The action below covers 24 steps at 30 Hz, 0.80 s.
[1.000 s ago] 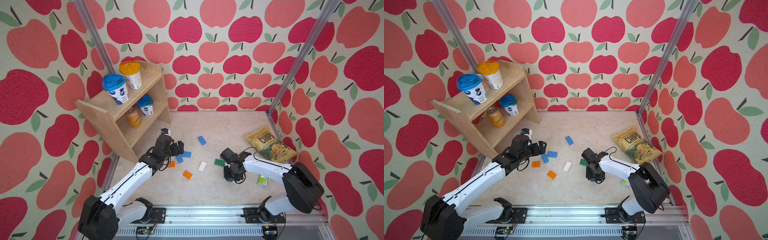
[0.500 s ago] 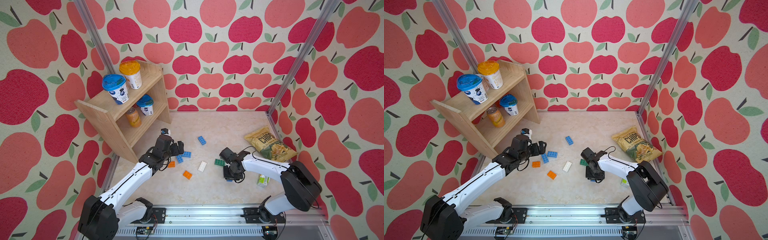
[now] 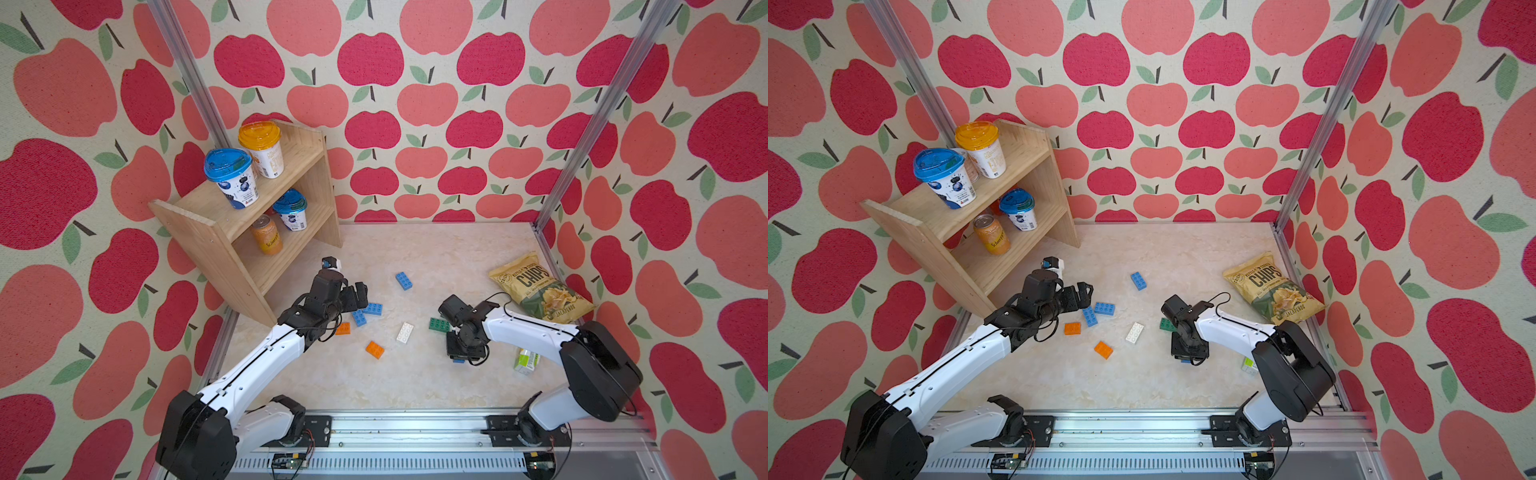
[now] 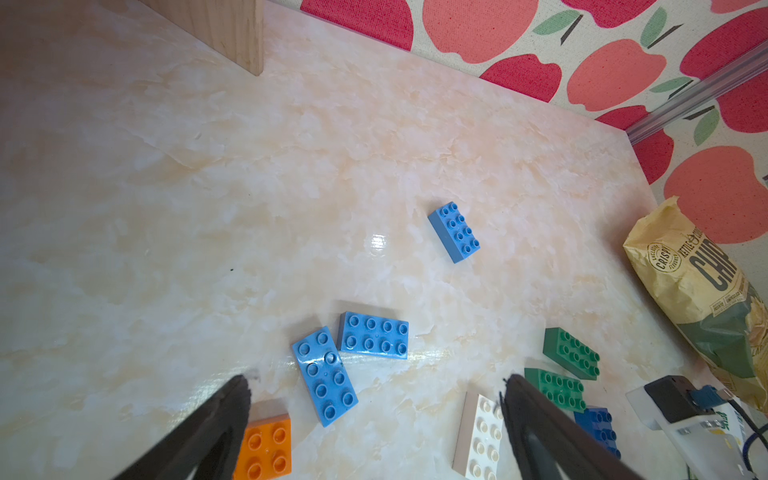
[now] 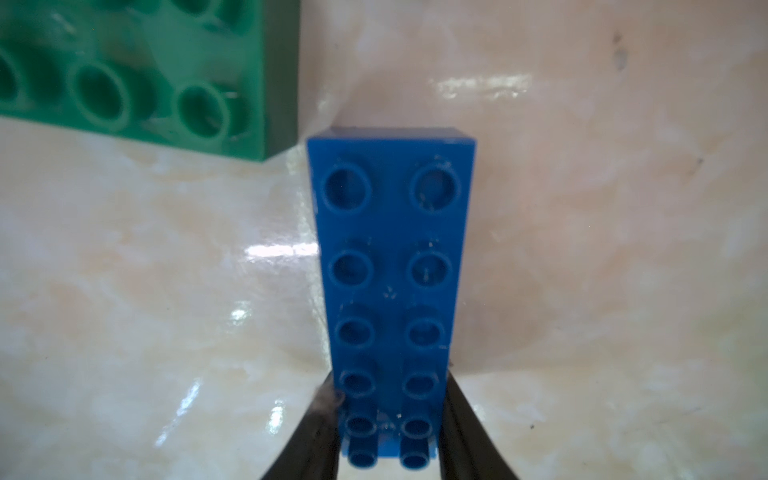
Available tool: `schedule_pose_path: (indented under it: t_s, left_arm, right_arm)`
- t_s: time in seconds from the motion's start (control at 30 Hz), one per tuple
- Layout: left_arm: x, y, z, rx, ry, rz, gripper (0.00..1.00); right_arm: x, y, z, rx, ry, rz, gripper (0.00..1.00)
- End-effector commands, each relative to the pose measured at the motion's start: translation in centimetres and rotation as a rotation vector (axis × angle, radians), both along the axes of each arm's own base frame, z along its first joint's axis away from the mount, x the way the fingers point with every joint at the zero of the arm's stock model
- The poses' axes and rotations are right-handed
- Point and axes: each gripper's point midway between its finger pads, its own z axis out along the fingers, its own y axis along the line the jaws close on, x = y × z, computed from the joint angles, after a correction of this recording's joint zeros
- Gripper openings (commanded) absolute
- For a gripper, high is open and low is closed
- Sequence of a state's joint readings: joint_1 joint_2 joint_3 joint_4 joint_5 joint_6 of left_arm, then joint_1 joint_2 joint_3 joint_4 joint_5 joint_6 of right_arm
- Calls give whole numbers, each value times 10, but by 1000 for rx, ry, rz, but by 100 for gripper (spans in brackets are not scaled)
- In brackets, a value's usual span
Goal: Assemble a rectangle with lego
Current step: Place the lego brick at the center of the board.
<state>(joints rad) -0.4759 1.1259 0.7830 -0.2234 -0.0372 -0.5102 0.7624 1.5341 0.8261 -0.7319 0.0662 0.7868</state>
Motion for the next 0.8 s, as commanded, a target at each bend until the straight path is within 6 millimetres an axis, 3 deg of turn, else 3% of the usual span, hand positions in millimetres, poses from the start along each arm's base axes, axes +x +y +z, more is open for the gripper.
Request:
schedule_pose_path:
  t_s: [0.0,0.17,0.4,0.53,0.63,0.77]
  left_arm:
    - [4,-1,11,-9,-27,13,97]
    - [4,0,10,-6,-26,16,97]
    - [4,1,12,-3,-30,19,97]
    - [4,2,14,1,-36,19,97]
    - [5,2,15,3,-39,18,97]
    - [5,2,16,8,-45,15,97]
  right_arm:
    - [-2,-20,-17,-92,22,-14,41]
    - [-2,-18,-17,-83,21,-12,49]
    - [4,-10,-8,-50,3,-11,68]
    - [17,1,16,-7,-52,-13,81]
    - [33,6,40,19,-113,-35,99]
    - [60,3,67,73,-196,-146,100]
